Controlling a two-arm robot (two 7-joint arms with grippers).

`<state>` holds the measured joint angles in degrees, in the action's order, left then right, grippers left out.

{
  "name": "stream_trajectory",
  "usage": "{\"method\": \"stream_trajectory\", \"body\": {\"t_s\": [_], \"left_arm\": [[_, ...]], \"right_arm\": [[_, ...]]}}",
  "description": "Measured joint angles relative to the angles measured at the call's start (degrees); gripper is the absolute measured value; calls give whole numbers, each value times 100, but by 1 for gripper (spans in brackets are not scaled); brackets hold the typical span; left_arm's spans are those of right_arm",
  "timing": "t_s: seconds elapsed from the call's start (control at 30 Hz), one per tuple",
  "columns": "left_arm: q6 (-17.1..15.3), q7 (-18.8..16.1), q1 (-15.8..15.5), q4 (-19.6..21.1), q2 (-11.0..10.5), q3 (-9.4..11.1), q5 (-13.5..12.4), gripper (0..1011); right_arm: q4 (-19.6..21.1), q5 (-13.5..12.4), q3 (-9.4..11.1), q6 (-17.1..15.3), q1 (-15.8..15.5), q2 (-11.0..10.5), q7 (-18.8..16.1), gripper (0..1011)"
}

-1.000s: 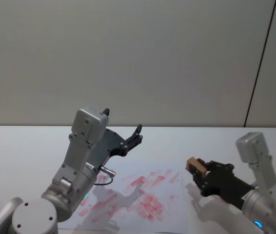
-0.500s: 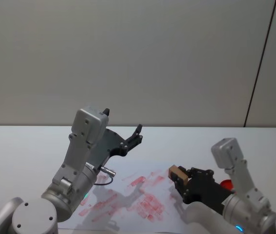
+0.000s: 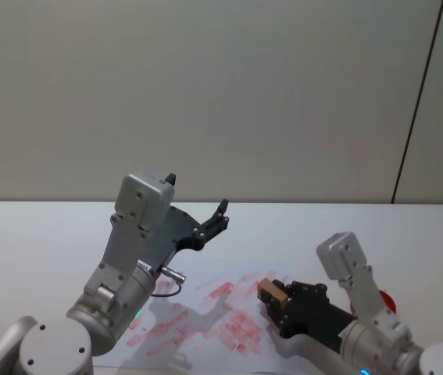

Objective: Use the one hand to pick up the stamp and affix it onto the A4 paper.

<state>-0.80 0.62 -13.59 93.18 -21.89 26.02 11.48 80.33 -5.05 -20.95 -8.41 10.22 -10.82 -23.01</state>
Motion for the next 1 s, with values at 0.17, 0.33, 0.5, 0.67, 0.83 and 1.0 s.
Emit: {"method": "stream_trajectory", "body": {"t_s": [0.17,0.33,0.5,0.67,0.83,1.0], "left_arm": [[0,0,0,0,0,0,0,1002],[0,0,0,0,0,0,0,1002],[0,0,0,0,0,0,0,1003],[0,0,0,0,0,0,0,1002],[0,0,0,0,0,0,0,1002],[0,0,0,0,0,0,0,1003]], "right_arm": [[-134,48,-43,4,41,51,15,220],[-239,95,-78,8,76,91,29,220],[-313,129,-96,7,103,114,37,220],[-371,172,-111,-2,131,133,39,220],[-401,211,-118,-22,143,143,31,220],[-416,251,-128,-47,150,144,19,220]]}}
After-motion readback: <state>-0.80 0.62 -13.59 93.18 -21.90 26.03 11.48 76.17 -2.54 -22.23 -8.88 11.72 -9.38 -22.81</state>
